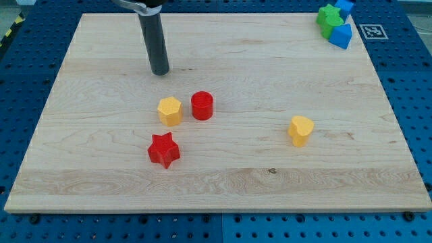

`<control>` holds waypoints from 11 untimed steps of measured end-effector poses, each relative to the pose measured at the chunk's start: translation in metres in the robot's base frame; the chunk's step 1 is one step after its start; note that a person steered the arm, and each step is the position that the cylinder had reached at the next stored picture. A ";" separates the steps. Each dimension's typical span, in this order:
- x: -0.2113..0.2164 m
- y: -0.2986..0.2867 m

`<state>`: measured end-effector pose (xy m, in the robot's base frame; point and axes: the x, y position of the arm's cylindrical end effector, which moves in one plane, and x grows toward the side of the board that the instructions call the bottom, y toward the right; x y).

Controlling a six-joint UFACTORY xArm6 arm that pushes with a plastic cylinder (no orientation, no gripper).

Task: Push the yellow hexagon bottom left to the red circle

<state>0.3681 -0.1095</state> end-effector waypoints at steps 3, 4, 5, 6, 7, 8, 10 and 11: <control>0.037 -0.010; 0.049 -0.011; 0.060 -0.011; 0.072 -0.008; 0.093 -0.002; 0.111 0.005; 0.138 0.021; 0.138 0.021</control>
